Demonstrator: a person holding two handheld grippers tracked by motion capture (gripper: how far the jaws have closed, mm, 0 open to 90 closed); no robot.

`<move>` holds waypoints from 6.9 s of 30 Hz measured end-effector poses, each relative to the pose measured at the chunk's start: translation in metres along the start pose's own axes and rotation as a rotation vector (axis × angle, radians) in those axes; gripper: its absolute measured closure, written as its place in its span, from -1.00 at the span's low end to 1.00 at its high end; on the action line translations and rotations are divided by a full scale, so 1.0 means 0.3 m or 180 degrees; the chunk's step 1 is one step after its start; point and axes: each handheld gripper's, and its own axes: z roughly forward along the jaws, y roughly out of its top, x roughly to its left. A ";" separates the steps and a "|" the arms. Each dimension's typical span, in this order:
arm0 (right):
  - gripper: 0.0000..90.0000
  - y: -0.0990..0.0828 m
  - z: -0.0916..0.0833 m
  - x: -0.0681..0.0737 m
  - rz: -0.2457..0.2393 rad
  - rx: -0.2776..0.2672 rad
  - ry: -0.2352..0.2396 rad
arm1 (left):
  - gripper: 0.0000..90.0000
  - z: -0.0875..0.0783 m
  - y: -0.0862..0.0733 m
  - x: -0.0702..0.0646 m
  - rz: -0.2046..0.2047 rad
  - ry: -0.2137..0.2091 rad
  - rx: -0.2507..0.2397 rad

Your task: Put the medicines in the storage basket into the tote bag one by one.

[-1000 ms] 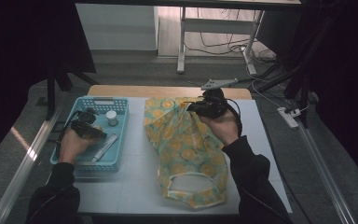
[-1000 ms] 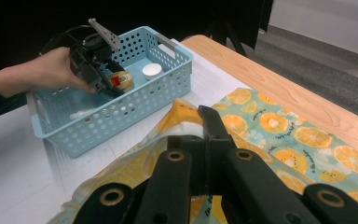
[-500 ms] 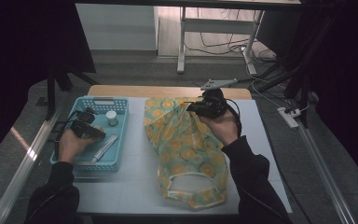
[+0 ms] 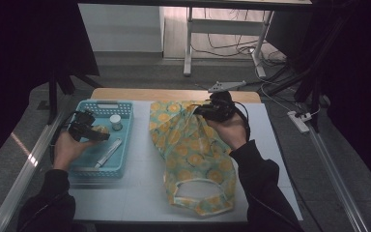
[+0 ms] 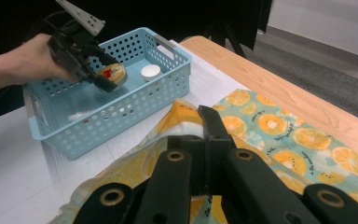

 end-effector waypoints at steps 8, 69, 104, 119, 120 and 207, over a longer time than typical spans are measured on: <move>1.00 -0.001 0.000 -0.001 0.0007 -0.0009 -0.0005 | -0.54 -0.071 -0.005 -0.021 0.0010 -0.0113 -0.0200; 1.00 -0.015 0.018 -0.011 0.0032 -0.0015 -0.0007 | -0.54 -0.254 0.087 -0.624 0.1072 -0.1116 -0.0447; 1.00 -0.028 0.030 -0.064 0.0155 0.0020 -0.0104 | -0.54 0.049 0.275 -0.915 0.1495 -0.1314 -0.0342; 1.00 -0.048 0.047 -0.100 0.0247 0.0059 -0.0158 | -0.54 0.179 0.320 -0.888 0.1421 -0.1124 -0.0315; 1.00 -0.049 0.048 -0.102 0.0259 0.0063 -0.0161 | -0.54 0.187 0.323 -0.883 0.1429 -0.1118 -0.0307; 1.00 -0.093 0.080 -0.127 0.0343 0.0130 -0.0180 | -0.94 0.031 0.179 -0.753 0.1242 -0.1312 -0.0733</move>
